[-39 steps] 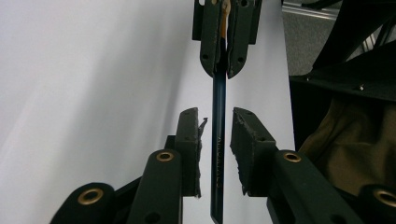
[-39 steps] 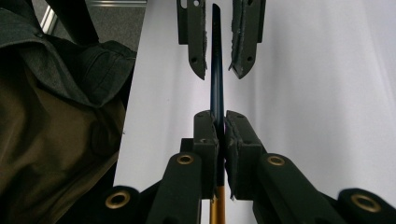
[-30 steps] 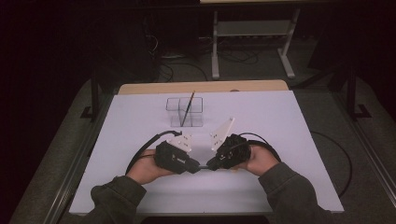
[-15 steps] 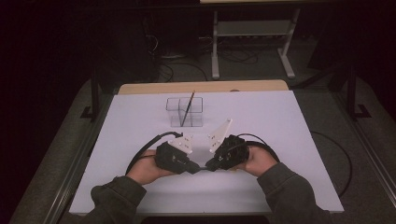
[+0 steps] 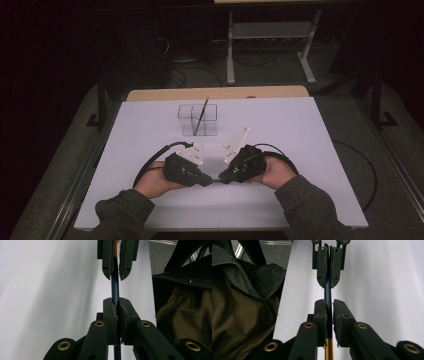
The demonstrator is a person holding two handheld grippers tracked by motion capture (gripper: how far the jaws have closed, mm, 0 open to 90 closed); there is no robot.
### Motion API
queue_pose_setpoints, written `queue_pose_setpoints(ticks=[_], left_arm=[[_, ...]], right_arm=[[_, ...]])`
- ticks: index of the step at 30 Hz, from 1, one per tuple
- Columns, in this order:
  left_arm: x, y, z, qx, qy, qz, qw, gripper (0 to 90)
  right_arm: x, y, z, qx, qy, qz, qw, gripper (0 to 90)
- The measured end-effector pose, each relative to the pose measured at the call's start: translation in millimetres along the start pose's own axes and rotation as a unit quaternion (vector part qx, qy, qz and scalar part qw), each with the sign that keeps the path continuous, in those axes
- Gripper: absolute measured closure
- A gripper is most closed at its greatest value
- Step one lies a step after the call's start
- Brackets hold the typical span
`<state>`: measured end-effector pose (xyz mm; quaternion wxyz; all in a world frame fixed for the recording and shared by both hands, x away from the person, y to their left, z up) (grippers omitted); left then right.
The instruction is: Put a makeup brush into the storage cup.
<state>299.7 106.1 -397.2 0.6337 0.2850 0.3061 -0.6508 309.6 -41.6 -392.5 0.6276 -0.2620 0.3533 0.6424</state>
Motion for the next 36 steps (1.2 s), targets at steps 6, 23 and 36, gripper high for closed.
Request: queue_pose_setpoints(ticks=[6,23,36], left_arm=[[-4.1,0.0,-4.0,-0.004,-0.004,0.004,1.0,84.4],[-11.8,-1.2,-9.8,-0.009,-0.018,0.006,0.9998,84.4],[-12.3,-1.7,-10.1,-0.008,-0.023,0.002,0.9997,84.4]], right_arm=[[-1.2,-1.5,-3.3,0.002,-0.007,0.001,1.0,73.2],[-10.2,-4.0,-17.2,0.018,-0.022,-0.008,0.9996,68.8],[-10.1,-4.4,-20.2,0.014,-0.022,-0.004,0.9997,78.4]])
Point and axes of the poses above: each handheld gripper's, and its own axes: x roughly forward along the jaws, z roughly out of its top, y roughly to its left, the point moved 5 cm from there along x, roughly forward along the jaws, and after that the axes turned 6 degrees about x, right-handed, at the moved point
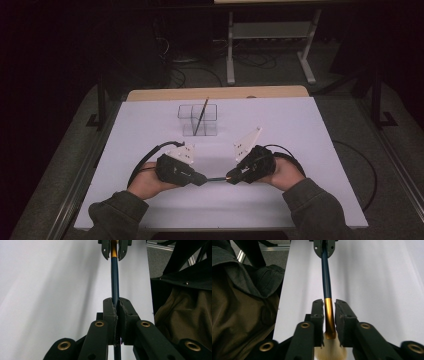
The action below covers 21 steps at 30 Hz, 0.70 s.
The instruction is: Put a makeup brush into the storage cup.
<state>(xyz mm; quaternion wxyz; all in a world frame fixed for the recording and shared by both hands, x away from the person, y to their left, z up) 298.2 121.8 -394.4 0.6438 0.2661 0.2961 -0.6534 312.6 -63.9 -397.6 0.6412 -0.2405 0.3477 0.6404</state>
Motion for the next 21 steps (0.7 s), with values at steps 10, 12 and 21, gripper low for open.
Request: queue_pose_setpoints(ticks=[10,12,21], left_arm=[[1.8,-0.7,-0.4,0.003,0.001,-0.008,1.0,84.0],[2.6,-1.0,-0.4,0.001,0.003,-0.01,0.9999,83.8],[3.6,0.5,0.0,-0.002,0.006,-0.008,0.9999,74.9]], right_arm=[[0.5,1.5,-0.6,-0.001,0.005,0.015,0.9999,82.6],[0.6,1.4,-0.7,-0.002,0.005,0.017,0.9998,82.8],[1.3,2.4,-0.7,-0.001,0.018,0.022,0.9996,83.0]])
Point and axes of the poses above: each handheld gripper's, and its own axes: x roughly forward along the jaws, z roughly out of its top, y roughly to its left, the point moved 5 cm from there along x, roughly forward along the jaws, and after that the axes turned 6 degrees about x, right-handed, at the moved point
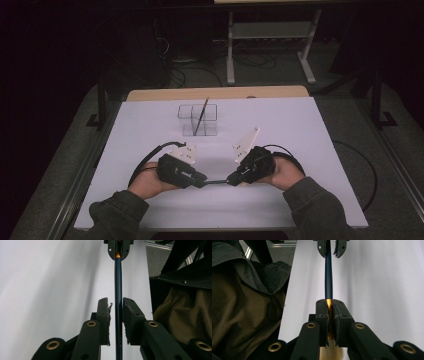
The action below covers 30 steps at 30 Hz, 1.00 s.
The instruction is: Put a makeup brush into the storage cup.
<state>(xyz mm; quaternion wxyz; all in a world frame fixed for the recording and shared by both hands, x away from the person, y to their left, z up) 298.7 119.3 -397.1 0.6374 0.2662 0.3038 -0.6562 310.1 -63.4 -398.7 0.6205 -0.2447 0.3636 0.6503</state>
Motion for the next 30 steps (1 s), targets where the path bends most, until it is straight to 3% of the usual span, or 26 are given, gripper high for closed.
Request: queue_pose_setpoints(ticks=[4,10,18,30], left_arm=[[2.5,-1.4,1.1,0.003,0.008,-0.002,1.0,75.0],[6.5,-2.3,0.6,0.01,0.022,-0.006,0.9997,82.9],[9.2,-1.8,-1.5,0.018,0.04,-0.008,0.999,83.5],[13.2,-2.6,-2.7,0.015,0.047,-0.013,0.9987,83.5]], right_arm=[[0.4,-0.1,2.0,-0.003,0.002,-0.002,1.0,83.1],[0.2,1.3,6.7,-0.009,0.004,-0.005,0.9999,83.1],[0.0,0.9,9.5,-0.017,0.003,-0.007,0.9998,83.0],[-0.8,2.7,10.5,-0.01,0.007,-0.005,0.9999,82.9]])
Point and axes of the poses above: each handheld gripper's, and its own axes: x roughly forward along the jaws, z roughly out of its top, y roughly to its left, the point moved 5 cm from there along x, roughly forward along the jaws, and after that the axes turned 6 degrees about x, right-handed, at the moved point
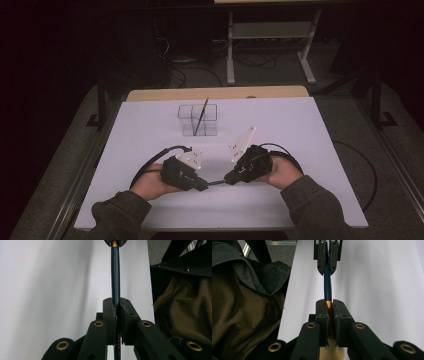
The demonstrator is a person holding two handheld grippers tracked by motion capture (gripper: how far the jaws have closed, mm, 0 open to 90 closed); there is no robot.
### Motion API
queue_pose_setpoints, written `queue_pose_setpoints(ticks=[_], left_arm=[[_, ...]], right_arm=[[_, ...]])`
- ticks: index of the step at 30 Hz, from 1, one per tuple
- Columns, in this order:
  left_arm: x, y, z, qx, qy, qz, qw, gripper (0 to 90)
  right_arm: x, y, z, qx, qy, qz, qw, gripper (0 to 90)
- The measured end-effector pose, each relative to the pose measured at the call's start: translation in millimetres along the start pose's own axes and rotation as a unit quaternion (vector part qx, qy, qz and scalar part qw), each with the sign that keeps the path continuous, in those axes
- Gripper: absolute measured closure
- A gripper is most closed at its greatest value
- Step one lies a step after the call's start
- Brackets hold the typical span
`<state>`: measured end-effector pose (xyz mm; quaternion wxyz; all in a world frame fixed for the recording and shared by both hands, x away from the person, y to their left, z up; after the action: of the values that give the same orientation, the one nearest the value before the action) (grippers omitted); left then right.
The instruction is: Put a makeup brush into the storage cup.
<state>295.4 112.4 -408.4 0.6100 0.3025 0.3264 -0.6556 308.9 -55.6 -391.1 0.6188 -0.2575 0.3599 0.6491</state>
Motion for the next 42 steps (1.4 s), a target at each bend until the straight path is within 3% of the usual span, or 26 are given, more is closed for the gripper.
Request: queue_pose_setpoints(ticks=[9,14,27,34,42], left_arm=[[0.9,0.5,-2.0,-0.002,-0.003,0.004,1.0,84.1],[-0.6,1.3,-3.7,-0.004,-0.009,0.01,0.9999,84.2],[-9.3,6.0,-9.1,-0.015,-0.025,0.027,0.9992,84.3],[-11.0,7.2,-9.4,-0.017,-0.03,0.032,0.9989,84.3],[-6.6,6.6,-8.9,-0.016,-0.024,0.028,0.9992,84.2]], right_arm=[[-1.2,-0.6,2.0,0.002,-0.008,0.002,1.0,81.8],[-6.4,-4.2,4.6,0.016,-0.033,-0.01,0.9993,67.4],[-12.0,-10.3,-2.4,0.038,-0.04,-0.023,0.9982,59.8],[-13.0,-11.3,-3.7,0.044,-0.04,-0.026,0.9979,63.1],[-13.0,-11.0,-4.5,0.04,-0.036,-0.02,0.9984,79.2]])
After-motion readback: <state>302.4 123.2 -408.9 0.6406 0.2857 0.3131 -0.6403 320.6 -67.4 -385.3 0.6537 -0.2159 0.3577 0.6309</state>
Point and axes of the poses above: each handheld gripper's, and its own axes: x roughly forward along the jaws, z roughly out of its top, y roughly to its left, the point moved 5 cm from there along x, roughly forward along the jaws, and after that the axes turned 6 degrees about x, right-handed, at the moved point
